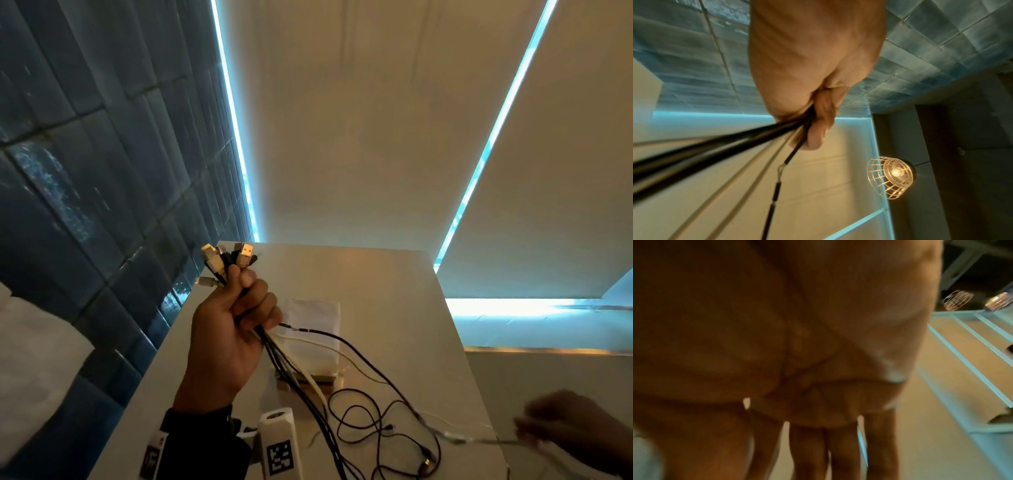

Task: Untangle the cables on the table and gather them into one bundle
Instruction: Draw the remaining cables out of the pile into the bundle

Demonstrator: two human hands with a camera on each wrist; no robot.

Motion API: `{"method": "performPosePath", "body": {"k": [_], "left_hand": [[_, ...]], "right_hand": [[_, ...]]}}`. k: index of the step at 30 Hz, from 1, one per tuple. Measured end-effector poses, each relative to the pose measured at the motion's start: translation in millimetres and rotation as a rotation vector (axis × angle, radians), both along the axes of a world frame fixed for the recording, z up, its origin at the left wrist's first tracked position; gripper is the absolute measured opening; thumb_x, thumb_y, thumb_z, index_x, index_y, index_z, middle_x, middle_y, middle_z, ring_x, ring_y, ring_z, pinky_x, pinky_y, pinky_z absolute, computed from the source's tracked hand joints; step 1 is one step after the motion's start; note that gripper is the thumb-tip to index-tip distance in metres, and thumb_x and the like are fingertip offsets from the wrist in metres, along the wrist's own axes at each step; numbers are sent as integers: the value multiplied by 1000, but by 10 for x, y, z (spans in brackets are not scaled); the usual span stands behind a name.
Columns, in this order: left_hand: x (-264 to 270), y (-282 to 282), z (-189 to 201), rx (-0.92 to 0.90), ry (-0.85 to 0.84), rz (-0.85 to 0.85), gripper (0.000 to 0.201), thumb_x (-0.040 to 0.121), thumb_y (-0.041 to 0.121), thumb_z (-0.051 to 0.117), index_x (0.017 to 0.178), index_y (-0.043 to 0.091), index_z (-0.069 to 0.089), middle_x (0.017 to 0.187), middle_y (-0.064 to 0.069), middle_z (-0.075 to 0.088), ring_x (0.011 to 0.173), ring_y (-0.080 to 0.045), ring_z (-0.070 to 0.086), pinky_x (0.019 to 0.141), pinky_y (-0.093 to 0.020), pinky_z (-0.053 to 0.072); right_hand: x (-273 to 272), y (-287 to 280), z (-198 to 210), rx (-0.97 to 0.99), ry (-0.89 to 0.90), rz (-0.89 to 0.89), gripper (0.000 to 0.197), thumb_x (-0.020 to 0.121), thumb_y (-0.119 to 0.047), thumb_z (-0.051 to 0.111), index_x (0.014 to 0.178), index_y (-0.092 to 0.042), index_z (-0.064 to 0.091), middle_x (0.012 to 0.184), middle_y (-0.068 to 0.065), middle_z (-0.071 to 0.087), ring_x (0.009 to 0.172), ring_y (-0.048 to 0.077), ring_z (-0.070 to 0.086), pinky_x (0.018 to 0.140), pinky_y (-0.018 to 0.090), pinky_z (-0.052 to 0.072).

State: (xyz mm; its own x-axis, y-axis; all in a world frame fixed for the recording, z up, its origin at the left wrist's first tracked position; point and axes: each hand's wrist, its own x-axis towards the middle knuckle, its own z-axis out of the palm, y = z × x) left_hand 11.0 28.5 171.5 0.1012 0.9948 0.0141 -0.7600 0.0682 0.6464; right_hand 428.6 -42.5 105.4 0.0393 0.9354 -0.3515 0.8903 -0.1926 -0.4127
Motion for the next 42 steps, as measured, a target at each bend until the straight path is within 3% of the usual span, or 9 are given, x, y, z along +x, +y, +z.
{"method": "performPosePath", "body": {"k": [6,8,12,23,29,33,35,37,42], "left_hand": [[328,-109,161,146,-71,-246,30,96,30,35,76,15,51,62,5,33,54,-9,33,55,-24,36],[416,-139,200,171,-48,-271,32,95,31,37,72,15,53,65,1,44,61,-13,47,61,-27,45],[345,-140,198,156,80,-150,30,92,33,41,70,15,50,61,-2,50,53,-16,51,52,-28,45],[162,-20,82,62,-56,5,35,97,34,35,67,20,49,49,10,28,39,-3,17,37,-18,21],[140,-25,99,49,-60,7,33,95,34,36,67,21,48,49,11,29,43,-5,11,36,-17,20],[67,-33,129,30,-41,-1,31,93,34,37,67,21,48,49,10,28,44,-6,9,35,-16,21],[30,-29,143,19,-14,-4,31,92,34,38,67,20,49,49,11,29,44,-6,9,34,-16,22],[18,-28,137,7,10,-9,33,93,34,37,66,20,49,49,11,29,44,-6,9,34,-16,23],[51,-34,101,-15,42,-30,36,94,34,36,65,20,51,49,10,29,43,-5,12,34,-16,23]], "right_hand": [[-1558,154,535,354,616,243,75,62,-78,64,129,-48,52,134,-33,50,125,-16,40,97,10,35],[-2014,232,602,258,684,392,67,68,-53,80,128,-45,51,130,-31,54,121,-15,45,94,4,36],[-2263,361,493,67,975,440,9,89,-9,66,92,-2,62,76,-9,67,67,8,64,64,29,54],[-1514,62,-416,-207,1238,29,63,71,-72,64,65,-12,45,55,3,29,44,11,23,42,22,22],[-1338,-82,-756,-357,787,-52,57,97,-48,35,49,-28,58,51,-7,52,43,6,49,58,29,45],[-1020,-144,-1337,-460,307,106,40,96,-40,52,56,-45,54,118,-4,64,81,-17,52,92,17,39],[-898,-124,-1539,-436,201,115,40,86,-61,55,48,-47,60,93,-11,74,81,-6,55,75,12,41],[-815,-61,-1592,-326,176,-25,39,86,-42,67,48,-34,62,53,-14,66,64,2,64,62,14,50],[-783,74,-1690,-95,59,-201,23,82,-27,63,60,-24,58,61,-3,63,60,15,65,61,31,55]]}}
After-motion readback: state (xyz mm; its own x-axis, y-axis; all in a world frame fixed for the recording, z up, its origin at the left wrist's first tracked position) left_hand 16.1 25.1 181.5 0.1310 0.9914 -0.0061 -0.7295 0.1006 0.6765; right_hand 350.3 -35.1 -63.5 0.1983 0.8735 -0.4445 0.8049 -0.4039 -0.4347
